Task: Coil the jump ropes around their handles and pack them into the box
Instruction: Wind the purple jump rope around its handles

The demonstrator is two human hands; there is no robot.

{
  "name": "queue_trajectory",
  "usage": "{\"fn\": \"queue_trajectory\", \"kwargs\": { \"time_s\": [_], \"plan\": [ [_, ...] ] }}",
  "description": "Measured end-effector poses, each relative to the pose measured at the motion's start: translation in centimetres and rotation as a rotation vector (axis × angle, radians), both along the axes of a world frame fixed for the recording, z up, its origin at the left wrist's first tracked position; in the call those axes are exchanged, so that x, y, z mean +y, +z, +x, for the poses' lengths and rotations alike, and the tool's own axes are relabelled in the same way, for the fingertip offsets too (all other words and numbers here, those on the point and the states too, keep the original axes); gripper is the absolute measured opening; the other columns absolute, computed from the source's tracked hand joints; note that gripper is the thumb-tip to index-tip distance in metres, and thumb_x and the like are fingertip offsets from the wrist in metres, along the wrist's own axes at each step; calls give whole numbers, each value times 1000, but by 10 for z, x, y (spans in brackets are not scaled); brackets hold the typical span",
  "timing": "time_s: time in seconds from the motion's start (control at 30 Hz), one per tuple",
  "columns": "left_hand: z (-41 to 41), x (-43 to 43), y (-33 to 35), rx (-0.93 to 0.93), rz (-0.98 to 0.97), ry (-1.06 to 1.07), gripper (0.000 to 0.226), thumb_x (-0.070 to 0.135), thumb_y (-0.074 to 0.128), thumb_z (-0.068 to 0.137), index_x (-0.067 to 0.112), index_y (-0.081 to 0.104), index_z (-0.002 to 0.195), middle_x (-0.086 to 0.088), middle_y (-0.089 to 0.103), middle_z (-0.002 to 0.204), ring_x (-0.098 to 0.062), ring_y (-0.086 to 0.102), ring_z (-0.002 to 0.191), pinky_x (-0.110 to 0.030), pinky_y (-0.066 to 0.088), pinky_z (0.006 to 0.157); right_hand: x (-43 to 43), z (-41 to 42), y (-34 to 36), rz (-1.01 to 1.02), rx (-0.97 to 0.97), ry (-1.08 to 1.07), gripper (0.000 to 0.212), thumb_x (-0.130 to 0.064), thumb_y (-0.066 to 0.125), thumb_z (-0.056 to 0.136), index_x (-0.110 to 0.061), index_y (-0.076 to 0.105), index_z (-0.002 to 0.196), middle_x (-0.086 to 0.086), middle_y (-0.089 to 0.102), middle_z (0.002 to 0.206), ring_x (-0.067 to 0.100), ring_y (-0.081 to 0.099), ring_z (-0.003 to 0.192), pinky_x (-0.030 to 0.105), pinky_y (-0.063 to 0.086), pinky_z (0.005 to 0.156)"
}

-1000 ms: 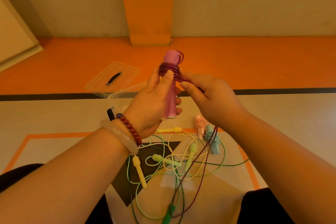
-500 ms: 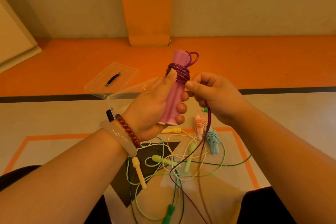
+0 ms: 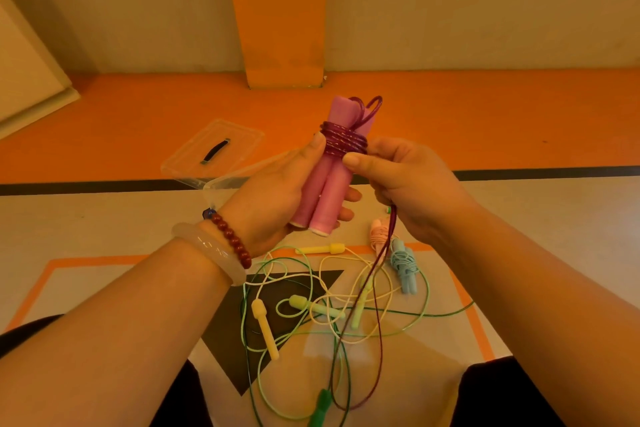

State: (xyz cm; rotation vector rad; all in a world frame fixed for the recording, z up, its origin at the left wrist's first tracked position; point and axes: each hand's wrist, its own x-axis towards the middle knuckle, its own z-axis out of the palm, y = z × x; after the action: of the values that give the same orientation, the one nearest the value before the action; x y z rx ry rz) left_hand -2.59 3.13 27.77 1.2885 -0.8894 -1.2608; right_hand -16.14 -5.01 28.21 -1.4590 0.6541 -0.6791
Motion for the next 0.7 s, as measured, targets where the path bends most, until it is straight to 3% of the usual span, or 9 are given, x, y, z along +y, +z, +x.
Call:
{"fn": "queue_trajectory", "kwargs": {
  "time_s": [0.07, 0.17, 0.27, 0.33, 0.4, 0.47, 0.53, 0.63, 0.7],
  "plan": [
    [2, -1, -5, -140, -44, 150, 52, 54, 48, 82, 25, 56, 125, 3, 73, 93, -14, 72, 78, -32, 60, 70, 5, 2, 3, 15, -21, -53, 17, -3, 61, 88, -3, 64, 104, 2, 63, 69, -4, 48, 38, 8, 34, 40],
    [-1, 0, -12, -484, -152, 272, 56, 46, 52, 93, 35, 34, 145, 22, 59, 101, 14, 61, 84, -12, 52, 72, 5, 4, 0, -16, -17, -172, 22, -4, 64, 87, 1, 65, 108, 3, 64, 72, -6, 50, 39, 6, 35, 42],
    [-12, 1, -24, -668, -171, 136, 90, 59, 57, 80, 34, 11, 153, 12, 50, 132, -3, 55, 114, -26, 50, 90, 2, 7, -8, -75, 42, -259, 14, -16, 72, 82, -11, 71, 95, 2, 70, 71, -2, 58, 51, 11, 41, 50],
    [-18, 0, -32, -726, -153, 89, 105, 52, 65, 79, 30, -5, 154, 3, 38, 147, -18, 49, 125, -34, 46, 99, 2, 7, -12, -102, 113, -279, 17, -24, 75, 79, -13, 72, 92, 0, 73, 73, 0, 62, 59, 14, 44, 57],
    [-19, 0, -35, -828, -153, 107, 104, 40, 66, 86, 26, -13, 152, -1, 30, 152, -19, 42, 131, -25, 39, 99, 1, 4, -11, -96, 150, -247, 17, -24, 73, 81, -10, 71, 91, -10, 66, 58, -6, 53, 47, 8, 37, 47],
    [-17, 0, -34, -898, -147, 120, 96, 34, 58, 92, 27, -18, 150, -4, 38, 147, -17, 52, 116, -23, 44, 82, -2, 1, -9, -76, 171, -200, 13, -23, 72, 83, -11, 69, 85, -14, 56, 46, -5, 47, 41, 8, 33, 43],
    [-14, -2, -33, -902, -124, 90, 92, 30, 53, 95, 28, -22, 149, -6, 48, 138, -14, 57, 93, -20, 41, 62, -5, -3, -8, -71, 173, -168, 12, -23, 72, 82, -12, 67, 80, -11, 53, 48, -1, 41, 41, 14, 32, 44],
    [-12, -4, -29, -844, -81, 40, 89, 25, 51, 96, 25, -19, 150, -5, 53, 130, -7, 51, 81, -11, 36, 55, -8, -5, -7, -38, 150, -110, 8, -18, 69, 84, -11, 68, 80, 14, 53, 68, 7, 36, 47, 21, 28, 47],
    [-11, -3, -25, -781, -63, 19, 84, 25, 51, 97, 25, -12, 152, 0, 55, 113, -2, 51, 72, -9, 39, 52, -10, -7, -7, -17, 120, -65, 6, -12, 65, 87, -10, 69, 83, 16, 54, 72, 6, 36, 48, 19, 29, 48]
  ]
}}
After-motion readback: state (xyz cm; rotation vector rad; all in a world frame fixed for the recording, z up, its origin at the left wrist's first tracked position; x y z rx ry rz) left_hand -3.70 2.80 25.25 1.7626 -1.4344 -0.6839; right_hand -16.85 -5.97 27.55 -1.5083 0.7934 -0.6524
